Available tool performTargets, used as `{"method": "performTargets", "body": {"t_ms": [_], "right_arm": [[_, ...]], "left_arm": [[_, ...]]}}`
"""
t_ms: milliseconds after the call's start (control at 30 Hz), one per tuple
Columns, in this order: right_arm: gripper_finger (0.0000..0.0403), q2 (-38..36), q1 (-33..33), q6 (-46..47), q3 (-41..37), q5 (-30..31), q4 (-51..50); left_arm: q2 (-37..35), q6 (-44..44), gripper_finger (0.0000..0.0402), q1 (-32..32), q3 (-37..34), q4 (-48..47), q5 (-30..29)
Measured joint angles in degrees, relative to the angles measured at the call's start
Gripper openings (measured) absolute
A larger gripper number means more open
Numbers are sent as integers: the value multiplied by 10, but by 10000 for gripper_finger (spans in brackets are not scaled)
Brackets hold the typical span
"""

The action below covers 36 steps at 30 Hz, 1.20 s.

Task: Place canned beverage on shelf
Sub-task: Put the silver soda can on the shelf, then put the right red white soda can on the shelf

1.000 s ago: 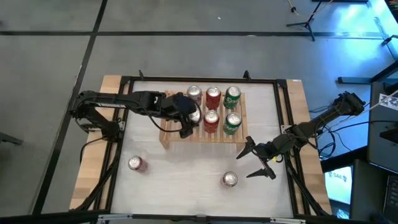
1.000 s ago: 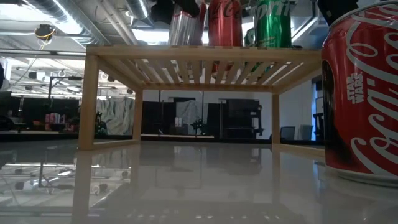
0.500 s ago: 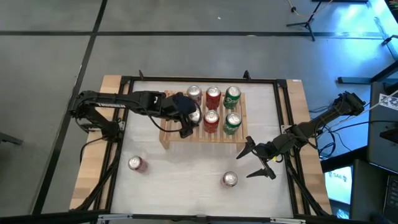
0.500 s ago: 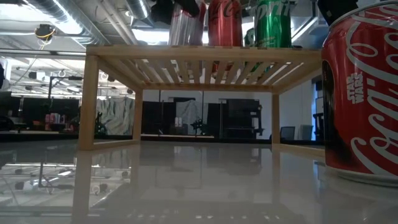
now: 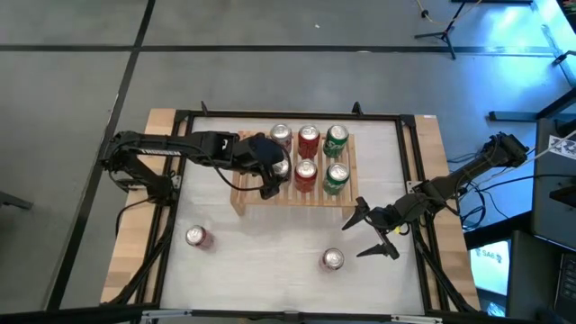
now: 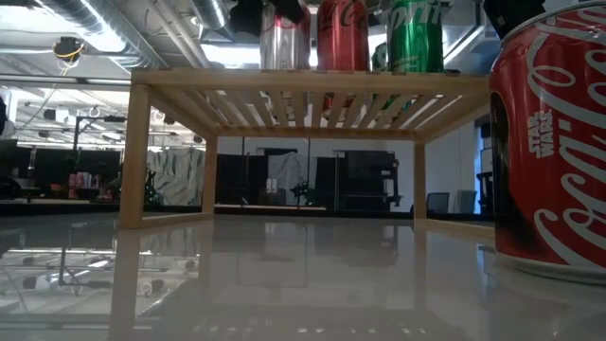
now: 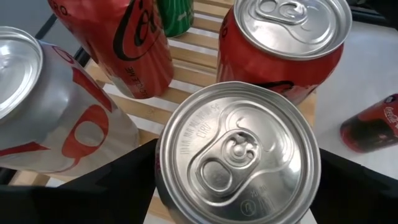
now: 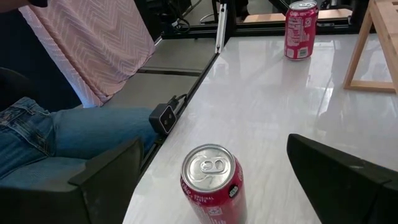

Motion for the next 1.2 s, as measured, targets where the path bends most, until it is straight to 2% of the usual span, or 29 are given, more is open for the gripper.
{"method": "performTargets", "body": {"t_ms": [433, 1000, 1200], "right_arm": [[392, 0, 0, 0, 0, 0, 0], [392, 0, 0, 0, 0, 0, 2], [392, 0, 0, 0, 0, 0, 1]], "left_arm": [[-1, 0, 337, 0, 3, -4, 1], [-2, 17, 338, -3, 120, -45, 1], [-8, 26, 338, -30, 156, -51, -6]]}}
